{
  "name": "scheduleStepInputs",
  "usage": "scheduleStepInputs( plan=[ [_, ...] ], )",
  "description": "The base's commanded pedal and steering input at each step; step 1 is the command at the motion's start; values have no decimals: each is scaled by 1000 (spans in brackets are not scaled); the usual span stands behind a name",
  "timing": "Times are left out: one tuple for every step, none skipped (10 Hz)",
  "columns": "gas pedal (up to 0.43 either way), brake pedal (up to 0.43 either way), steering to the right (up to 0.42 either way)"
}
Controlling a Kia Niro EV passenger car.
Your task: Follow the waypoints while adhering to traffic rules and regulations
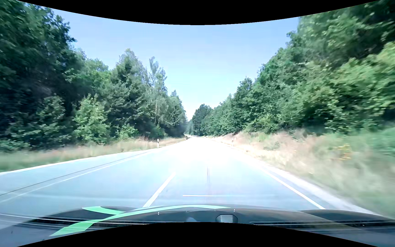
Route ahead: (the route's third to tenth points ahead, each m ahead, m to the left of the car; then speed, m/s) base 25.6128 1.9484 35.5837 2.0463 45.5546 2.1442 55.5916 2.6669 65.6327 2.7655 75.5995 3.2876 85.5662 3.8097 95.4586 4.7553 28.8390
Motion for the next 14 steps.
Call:
scheduleStepInputs(
  plan=[
    [331, 0, -8],
    [331, 0, -9],
    [331, 0, -8],
    [350, 0, -8],
    [358, 0, -8],
    [370, 0, -8],
    [370, 0, -8],
    [378, 0, -8],
    [378, 0, -8],
    [390, 0, -8],
    [409, 0, -8],
    [409, 0, -8],
    [409, 0, -8],
    [421, 0, -8]
  ],
)
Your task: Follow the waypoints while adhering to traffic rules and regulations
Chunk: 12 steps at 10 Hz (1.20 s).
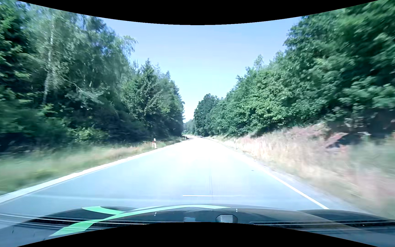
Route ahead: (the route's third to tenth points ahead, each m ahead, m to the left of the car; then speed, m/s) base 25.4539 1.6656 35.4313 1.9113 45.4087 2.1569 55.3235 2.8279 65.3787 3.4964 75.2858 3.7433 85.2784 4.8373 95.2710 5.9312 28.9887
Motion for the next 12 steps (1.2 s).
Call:
scheduleStepInputs(
  plan=[
    [421, 0, -8],
    [390, 0, -8],
    [378, 0, -8],
    [370, 0, -8],
    [370, 0, -9],
    [350, 0, -9],
    [339, 0, -10],
    [339, 0, -10],
    [339, 0, -10],
    [339, 0, -10],
    [339, 0, -11],
    [339, 0, -11]
  ],
)
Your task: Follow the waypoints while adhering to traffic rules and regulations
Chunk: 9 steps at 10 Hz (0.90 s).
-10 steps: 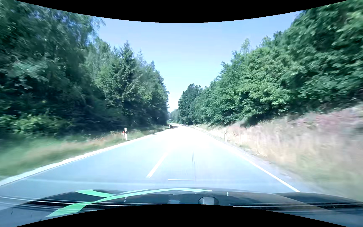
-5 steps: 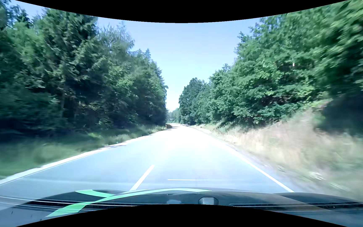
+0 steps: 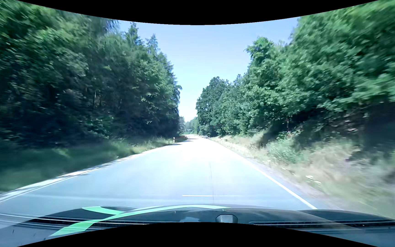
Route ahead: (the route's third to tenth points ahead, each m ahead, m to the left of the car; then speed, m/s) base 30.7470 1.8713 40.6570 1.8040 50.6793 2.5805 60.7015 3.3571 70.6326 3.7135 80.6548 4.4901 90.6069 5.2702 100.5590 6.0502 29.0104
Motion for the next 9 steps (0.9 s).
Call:
scheduleStepInputs(
  plan=[
    [339, 0, -10],
    [339, 0, -11],
    [339, 0, -11],
    [299, 0, -11],
    [287, 0, -11],
    [287, 0, -11],
    [287, 0, -11],
    [299, 0, -11],
    [299, 0, -11]
  ],
)
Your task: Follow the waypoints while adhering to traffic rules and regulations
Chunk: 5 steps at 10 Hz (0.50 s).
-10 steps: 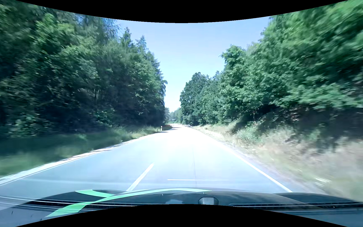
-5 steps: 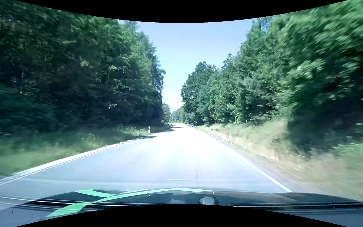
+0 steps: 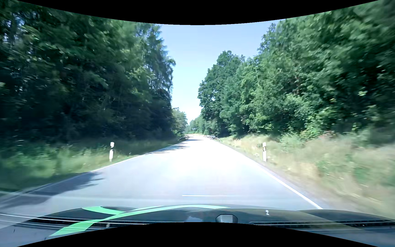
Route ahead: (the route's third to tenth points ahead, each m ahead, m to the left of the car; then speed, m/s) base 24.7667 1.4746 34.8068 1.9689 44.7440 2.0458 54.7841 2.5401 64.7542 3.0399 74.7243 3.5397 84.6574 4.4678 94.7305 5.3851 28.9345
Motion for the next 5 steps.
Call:
scheduleStepInputs(
  plan=[
    [299, 0, -11],
    [299, 0, -9],
    [299, 0, -10],
    [299, 0, -9],
    [299, 0, -7]
  ],
)
